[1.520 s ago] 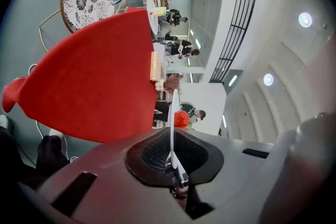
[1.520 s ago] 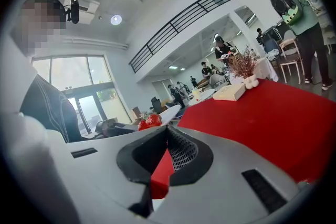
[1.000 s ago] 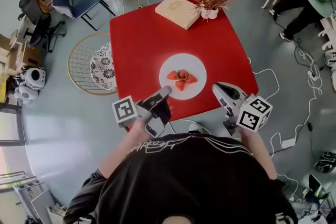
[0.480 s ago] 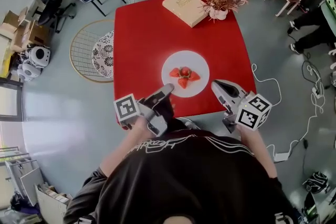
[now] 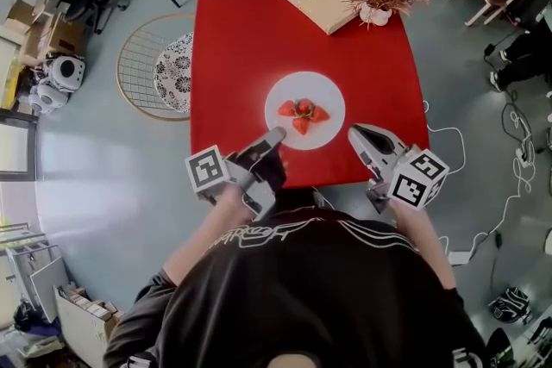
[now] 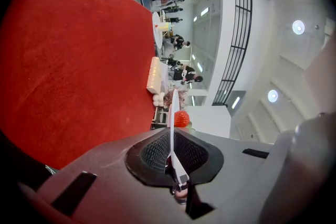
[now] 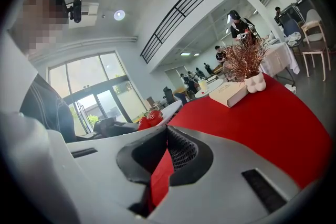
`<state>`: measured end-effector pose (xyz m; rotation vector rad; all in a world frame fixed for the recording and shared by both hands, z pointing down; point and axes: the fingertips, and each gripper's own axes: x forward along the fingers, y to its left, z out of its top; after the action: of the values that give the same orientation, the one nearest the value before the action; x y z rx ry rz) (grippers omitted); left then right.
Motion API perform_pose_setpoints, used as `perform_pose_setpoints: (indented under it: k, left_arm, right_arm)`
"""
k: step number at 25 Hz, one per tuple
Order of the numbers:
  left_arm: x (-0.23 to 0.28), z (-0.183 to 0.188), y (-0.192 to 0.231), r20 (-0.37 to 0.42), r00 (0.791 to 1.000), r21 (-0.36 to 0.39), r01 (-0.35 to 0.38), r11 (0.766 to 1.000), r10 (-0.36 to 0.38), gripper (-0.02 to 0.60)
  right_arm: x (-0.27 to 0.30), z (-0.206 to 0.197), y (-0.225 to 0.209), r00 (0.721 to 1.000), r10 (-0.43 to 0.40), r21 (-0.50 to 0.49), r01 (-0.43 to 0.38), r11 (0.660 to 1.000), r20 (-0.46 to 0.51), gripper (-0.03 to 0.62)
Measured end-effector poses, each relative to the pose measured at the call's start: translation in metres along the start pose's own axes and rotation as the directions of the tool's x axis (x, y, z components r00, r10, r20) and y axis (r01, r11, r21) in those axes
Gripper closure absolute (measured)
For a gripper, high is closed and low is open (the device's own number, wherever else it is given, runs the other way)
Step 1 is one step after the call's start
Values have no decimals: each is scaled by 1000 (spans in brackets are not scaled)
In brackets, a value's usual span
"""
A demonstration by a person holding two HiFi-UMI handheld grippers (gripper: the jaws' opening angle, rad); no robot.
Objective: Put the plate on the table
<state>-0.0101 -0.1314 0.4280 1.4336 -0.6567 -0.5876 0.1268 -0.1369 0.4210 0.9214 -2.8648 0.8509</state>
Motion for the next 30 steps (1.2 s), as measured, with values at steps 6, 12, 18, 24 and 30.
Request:
perform_pose_setpoints:
  k: [6, 12, 18, 24, 30]
  left_arm:
    - [9, 27, 12, 10, 1000, 0, -4, 1000, 4, 563]
    - [11, 41, 13, 13, 1000, 32, -20, 999, 19, 563]
    - [26, 63, 40, -2, 997, 37, -74, 997, 74, 564]
    - [40, 76, 62, -21, 995, 60, -99, 993, 101, 563]
    - [59, 86, 76, -36, 993, 68, -108, 992, 110, 563]
  right_arm:
    - [22, -3, -15, 1000, -5, 13, 5, 1000, -4, 588]
    - [22, 2, -6, 1000, -23, 22, 23, 999, -18, 586]
    - [29, 5, -16, 999, -46, 44, 47, 998, -21, 586]
    - [28, 0, -23, 997, -71, 69, 73, 995, -28, 588]
    - [26, -9, -34, 994, -99, 101, 103, 990, -43, 588]
